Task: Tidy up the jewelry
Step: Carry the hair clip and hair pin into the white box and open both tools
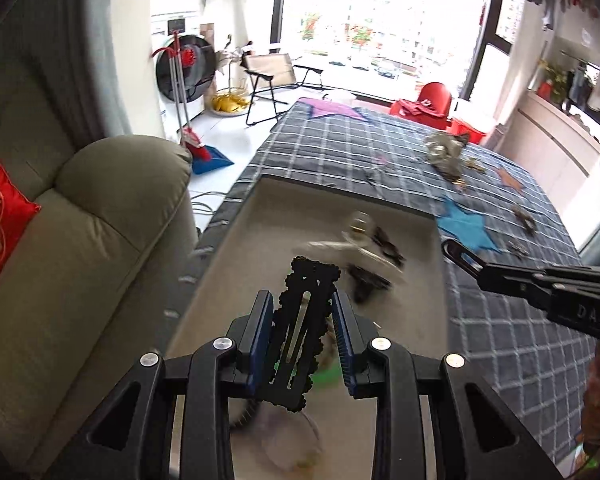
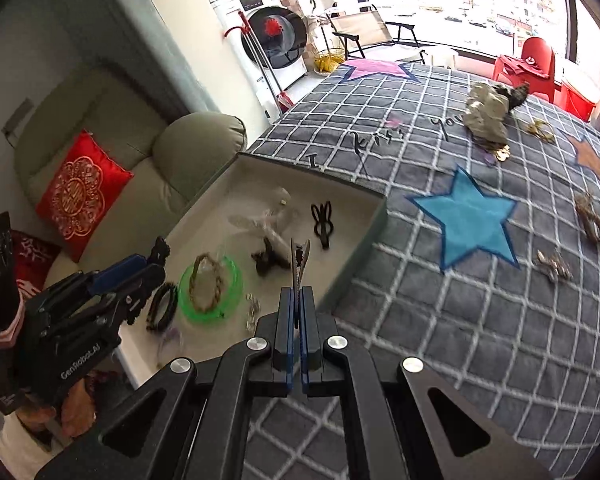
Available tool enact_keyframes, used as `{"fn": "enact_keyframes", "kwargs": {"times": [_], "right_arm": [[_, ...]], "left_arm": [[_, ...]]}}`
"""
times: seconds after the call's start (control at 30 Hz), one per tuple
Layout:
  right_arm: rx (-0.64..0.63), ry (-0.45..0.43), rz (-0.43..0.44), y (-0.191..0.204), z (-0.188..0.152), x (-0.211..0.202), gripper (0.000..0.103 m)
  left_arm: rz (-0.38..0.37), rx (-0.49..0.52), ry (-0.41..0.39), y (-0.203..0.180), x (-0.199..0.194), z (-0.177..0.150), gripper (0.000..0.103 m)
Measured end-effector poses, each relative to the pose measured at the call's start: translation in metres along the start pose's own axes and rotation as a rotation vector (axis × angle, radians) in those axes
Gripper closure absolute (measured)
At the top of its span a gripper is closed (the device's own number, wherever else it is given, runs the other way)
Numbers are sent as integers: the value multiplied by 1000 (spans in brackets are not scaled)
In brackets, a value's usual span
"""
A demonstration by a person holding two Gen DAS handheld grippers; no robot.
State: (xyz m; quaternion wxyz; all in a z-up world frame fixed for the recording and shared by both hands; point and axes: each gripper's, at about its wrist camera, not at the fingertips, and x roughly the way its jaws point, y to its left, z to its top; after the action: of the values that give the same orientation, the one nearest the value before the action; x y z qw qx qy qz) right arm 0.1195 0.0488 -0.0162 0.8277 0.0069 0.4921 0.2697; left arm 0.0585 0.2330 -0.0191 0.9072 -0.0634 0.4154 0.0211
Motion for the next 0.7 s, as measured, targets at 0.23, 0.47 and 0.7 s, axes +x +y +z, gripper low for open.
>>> {"fn": "enact_keyframes", "kwargs": {"times": [0.23,0.47,0.7], "right_arm": [[12,33,-19,-4,20,33,100],[33,61,-36,-11,33,57,100],[65,93,-35,-17,37,75,101]], "left_arm": [[36,-12,67,15,47,20,70],[41,-3,137,16,79,23,70],[44,2,172,18,94,23,70]]}}
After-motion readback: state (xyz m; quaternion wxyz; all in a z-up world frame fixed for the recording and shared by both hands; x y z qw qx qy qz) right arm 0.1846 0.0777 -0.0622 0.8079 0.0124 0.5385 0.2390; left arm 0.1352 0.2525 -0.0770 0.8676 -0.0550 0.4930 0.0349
